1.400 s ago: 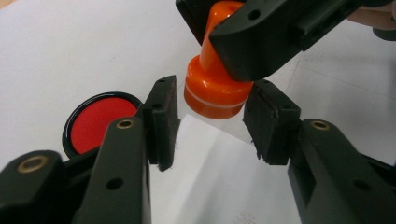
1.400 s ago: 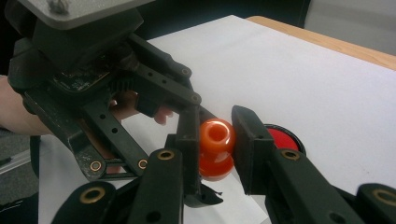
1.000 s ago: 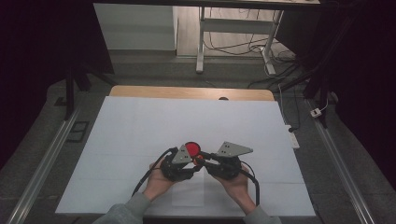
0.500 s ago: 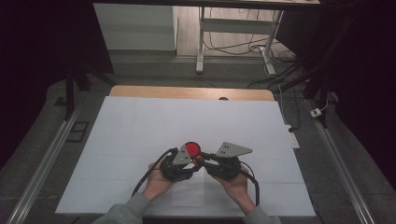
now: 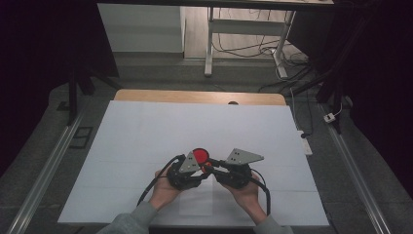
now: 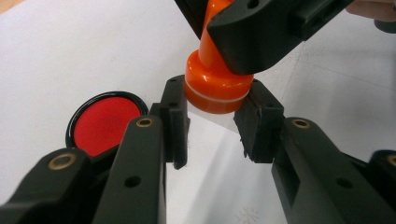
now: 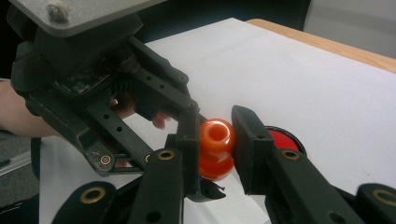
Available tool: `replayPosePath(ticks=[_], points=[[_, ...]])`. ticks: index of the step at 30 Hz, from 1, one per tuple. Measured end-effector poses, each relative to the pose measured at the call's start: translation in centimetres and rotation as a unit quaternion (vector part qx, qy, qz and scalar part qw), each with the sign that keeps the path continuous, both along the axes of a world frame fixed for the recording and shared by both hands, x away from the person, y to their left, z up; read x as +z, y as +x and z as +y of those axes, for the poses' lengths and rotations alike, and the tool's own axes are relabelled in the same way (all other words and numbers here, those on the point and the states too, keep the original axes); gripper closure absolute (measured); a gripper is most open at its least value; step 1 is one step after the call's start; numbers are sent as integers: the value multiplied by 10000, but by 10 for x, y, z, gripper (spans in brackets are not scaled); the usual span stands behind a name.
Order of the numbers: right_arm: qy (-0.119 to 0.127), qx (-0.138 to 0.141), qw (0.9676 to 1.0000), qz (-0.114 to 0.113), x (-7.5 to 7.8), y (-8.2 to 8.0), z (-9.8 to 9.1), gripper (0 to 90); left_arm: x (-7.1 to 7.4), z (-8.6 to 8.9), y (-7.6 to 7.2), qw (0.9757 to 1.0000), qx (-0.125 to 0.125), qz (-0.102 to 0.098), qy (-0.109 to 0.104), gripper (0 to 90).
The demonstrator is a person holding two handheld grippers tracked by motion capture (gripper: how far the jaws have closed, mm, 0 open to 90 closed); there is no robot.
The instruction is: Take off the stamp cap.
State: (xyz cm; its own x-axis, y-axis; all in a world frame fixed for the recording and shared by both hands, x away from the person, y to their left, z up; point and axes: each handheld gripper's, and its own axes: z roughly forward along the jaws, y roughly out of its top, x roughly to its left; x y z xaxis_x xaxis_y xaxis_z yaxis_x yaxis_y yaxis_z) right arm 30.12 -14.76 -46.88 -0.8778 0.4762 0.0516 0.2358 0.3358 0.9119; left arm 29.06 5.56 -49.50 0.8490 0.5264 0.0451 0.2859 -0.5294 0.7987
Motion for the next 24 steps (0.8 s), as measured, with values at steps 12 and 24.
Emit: replayPosePath(ticks=[12,24], points=[[-11,8,10000,-10,0,0,0,735,0,1,0,10000,-14,14,-36,643],[-11,-9,10000,-37,0,-1,1,737,0,1,-1,10000,9,-14,3,655]])
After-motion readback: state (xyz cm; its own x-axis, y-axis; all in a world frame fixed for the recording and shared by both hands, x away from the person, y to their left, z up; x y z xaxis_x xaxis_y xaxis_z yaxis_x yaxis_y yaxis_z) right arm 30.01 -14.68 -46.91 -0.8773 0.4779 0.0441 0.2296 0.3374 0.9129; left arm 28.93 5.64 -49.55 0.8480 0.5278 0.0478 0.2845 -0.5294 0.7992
